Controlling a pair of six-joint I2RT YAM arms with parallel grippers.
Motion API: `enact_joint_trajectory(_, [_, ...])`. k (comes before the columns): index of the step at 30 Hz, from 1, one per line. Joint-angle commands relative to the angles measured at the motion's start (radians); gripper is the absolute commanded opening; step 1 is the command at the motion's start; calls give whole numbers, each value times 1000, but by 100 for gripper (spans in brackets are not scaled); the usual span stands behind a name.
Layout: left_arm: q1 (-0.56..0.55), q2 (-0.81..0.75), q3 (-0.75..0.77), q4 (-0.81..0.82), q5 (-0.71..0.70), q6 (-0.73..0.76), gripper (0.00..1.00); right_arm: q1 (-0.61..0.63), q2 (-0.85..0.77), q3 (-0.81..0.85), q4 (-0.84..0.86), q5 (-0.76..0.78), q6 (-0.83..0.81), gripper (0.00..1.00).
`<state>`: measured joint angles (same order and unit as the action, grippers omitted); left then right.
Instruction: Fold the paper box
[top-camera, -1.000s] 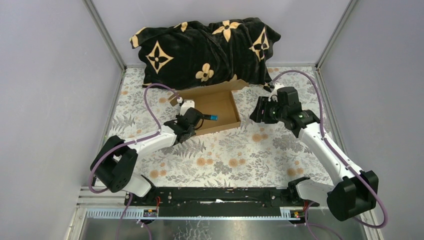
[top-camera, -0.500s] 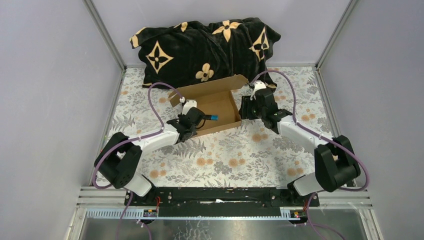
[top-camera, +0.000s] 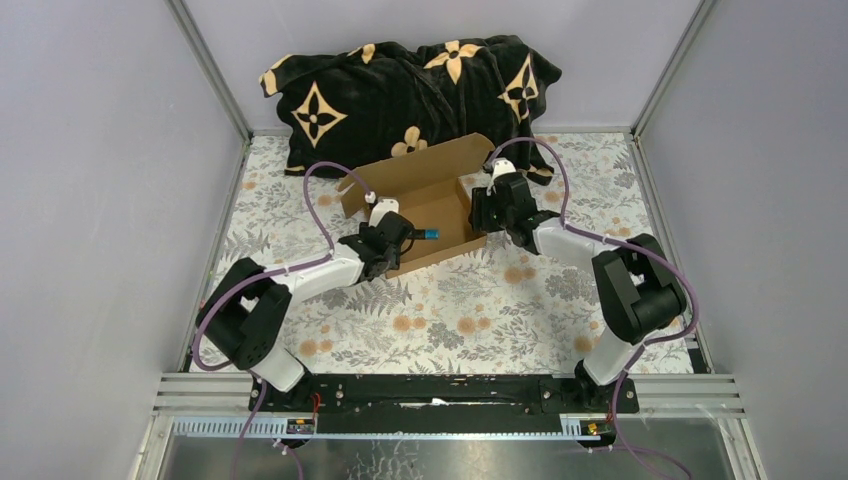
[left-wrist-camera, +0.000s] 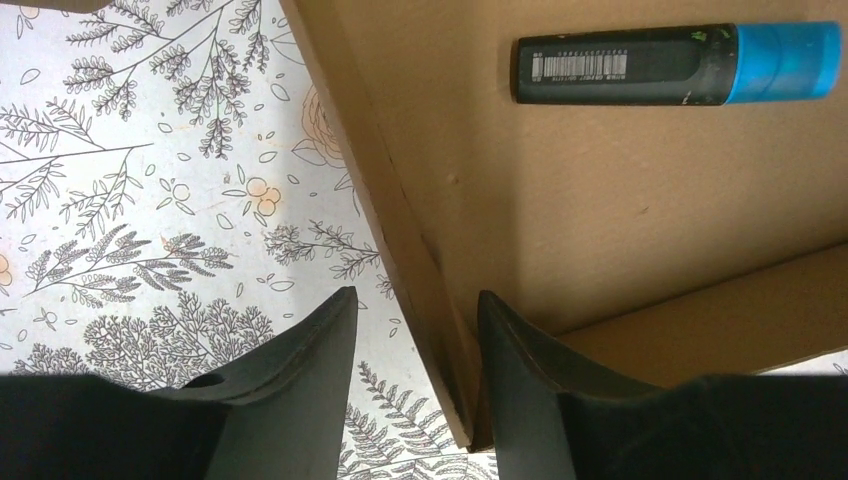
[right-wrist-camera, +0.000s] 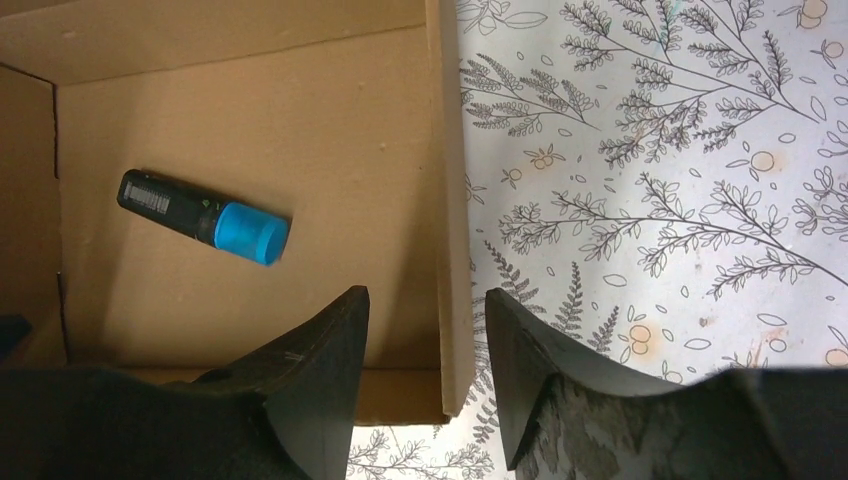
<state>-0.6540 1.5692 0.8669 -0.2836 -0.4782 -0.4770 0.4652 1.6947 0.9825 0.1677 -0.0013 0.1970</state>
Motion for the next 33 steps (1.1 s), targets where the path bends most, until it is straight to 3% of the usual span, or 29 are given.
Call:
enact_joint_trajectory(1, [-7, 22, 37, 29, -5, 12, 55, 14, 23, 59, 58, 13, -16, 53])
enact_joint_trajectory(16, [-7, 54, 62, 47, 21, 6, 55, 41, 31, 31, 26, 69, 11, 39])
enact_joint_trajectory(33, [-80, 73, 49, 78, 60, -40, 55, 69, -240, -229, -5, 139, 104, 36])
